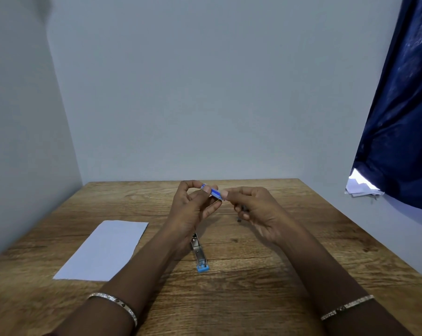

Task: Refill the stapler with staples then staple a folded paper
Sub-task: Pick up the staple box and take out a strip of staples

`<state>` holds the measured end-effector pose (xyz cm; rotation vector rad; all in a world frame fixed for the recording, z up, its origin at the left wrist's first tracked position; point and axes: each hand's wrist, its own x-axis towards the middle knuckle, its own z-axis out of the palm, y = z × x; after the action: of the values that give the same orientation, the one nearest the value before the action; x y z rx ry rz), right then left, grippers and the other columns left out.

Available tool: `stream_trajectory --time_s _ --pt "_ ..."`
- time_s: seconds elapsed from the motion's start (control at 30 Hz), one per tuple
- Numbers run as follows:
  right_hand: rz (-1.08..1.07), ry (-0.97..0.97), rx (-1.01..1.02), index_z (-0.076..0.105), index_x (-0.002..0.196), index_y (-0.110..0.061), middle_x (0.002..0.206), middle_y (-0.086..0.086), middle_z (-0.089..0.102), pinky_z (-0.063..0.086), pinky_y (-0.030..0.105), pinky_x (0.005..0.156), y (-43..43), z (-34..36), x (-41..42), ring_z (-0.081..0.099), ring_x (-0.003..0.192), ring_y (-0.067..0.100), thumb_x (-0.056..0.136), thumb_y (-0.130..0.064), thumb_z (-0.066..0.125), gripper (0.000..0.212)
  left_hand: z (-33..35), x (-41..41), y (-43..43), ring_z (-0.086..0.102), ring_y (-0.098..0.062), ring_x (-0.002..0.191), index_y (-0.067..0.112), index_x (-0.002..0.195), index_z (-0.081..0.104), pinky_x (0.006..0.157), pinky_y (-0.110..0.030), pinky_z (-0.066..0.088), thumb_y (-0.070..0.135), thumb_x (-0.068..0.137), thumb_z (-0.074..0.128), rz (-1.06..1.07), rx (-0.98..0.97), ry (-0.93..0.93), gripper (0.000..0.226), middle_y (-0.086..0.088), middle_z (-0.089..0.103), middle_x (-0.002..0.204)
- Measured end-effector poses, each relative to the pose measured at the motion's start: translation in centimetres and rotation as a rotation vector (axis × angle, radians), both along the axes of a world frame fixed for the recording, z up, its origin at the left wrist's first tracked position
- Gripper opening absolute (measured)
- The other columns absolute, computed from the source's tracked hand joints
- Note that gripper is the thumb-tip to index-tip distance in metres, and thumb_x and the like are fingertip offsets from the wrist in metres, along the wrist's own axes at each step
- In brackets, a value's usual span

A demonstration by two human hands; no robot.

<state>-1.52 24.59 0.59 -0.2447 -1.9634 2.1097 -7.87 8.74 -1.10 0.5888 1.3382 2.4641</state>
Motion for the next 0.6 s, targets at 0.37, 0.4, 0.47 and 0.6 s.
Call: stream_trajectory --time_s 0.37,0.4,0.47,0.6 --pt "0.004 0.098 0.263 0.08 0.092 -0.005 0.049 -0.015 0.06 0.038 0.008 0.043 0.3 0.0 0.6 0.054 0.044 -0.006 0.077 -0.018 0.086 0.021 0.0 0.0 -0.4 0.076 -0.031 0.098 0.011 0.121 0.054 0.081 -0.033 0.063 0.011 0.096 0.065 -0.076 -0.066 -0.079 0.027 -0.021 0.077 0.108" --pt "0.005 0.085 0.272 0.08 0.092 -0.006 0.05 -0.016 0.063 0.038 0.007 0.043 0.3 0.2 0.7 0.055 0.046 -0.008 0.077 -0.019 0.086 0.021 0.1 0.1 -0.4 0.077 -0.031 0.097 0.01 0.121 0.054 0.08 -0.033 0.063 0.013 0.097 0.065 -0.076 -0.086 -0.071 0.027 -0.021 0.077 0.106" --pt "-0.013 0.04 0.276 0.081 0.09 -0.008 0.051 -0.015 0.065 0.038 0.009 0.043 0.6 0.7 1.0 0.053 0.044 -0.006 0.074 -0.024 0.089 0.024 0.4 0.3 -0.6 0.078 -0.032 0.09 0.011 0.12 0.053 0.076 -0.033 0.064 0.022 0.099 0.063 -0.02 -0.202 0.046 0.026 -0.021 0.077 0.104" --pt "-0.147 -0.15 0.428 0.08 0.076 -0.007 0.045 -0.015 0.059 0.031 0.016 0.043 2.1 1.2 1.5 0.046 0.037 -0.002 0.064 -0.03 0.093 0.029 0.8 0.0 -1.6 0.074 -0.023 0.055 0.016 0.109 0.055 0.058 -0.041 0.064 0.029 0.103 0.056 0.421 -0.549 0.564 0.015 -0.009 0.076 0.08"
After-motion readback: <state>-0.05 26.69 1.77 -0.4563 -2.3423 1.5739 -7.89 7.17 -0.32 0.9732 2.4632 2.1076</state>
